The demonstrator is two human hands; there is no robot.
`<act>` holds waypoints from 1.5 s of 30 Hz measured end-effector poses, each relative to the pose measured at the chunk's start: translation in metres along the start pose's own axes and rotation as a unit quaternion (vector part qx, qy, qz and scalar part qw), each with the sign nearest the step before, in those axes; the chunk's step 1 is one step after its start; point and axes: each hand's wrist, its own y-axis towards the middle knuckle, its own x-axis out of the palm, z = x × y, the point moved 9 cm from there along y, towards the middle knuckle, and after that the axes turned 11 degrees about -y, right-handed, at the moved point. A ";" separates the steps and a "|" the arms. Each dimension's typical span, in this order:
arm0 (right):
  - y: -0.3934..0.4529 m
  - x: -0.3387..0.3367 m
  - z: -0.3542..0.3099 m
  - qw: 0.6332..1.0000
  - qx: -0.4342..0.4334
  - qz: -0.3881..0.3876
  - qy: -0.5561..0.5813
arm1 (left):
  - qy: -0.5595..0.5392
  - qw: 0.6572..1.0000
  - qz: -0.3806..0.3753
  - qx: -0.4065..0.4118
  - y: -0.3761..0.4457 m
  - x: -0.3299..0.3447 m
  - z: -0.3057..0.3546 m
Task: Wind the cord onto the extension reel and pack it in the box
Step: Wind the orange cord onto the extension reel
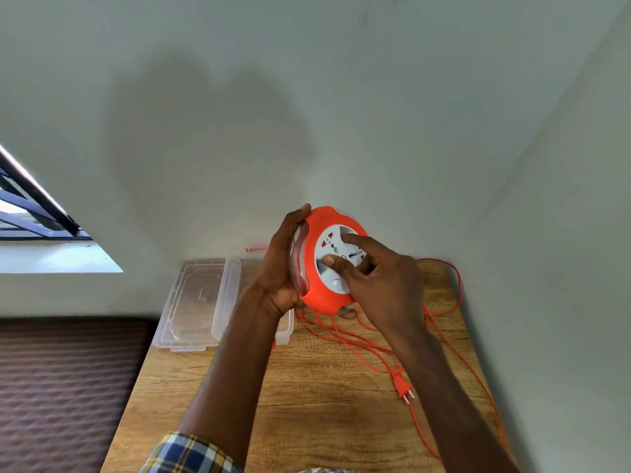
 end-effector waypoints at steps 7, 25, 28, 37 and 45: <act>0.001 0.004 -0.010 0.972 -0.203 -0.108 -0.047 | -0.023 1.000 -0.008 -0.008 -0.001 -0.003 0.003; -0.003 0.013 -0.007 0.971 -0.216 -0.090 -0.050 | 0.011 0.999 0.026 -0.033 0.005 -0.017 -0.004; -0.003 0.013 -0.006 0.975 -0.191 -0.091 -0.065 | 0.022 0.999 0.023 -0.039 0.005 -0.015 -0.004; 0.003 0.008 0.006 0.996 -0.054 -0.077 0.008 | 0.013 0.999 0.005 -0.042 0.000 -0.006 -0.007; 0.000 0.013 0.004 0.967 -0.222 -0.127 -0.013 | -0.001 0.998 -0.015 -0.060 0.001 -0.006 -0.007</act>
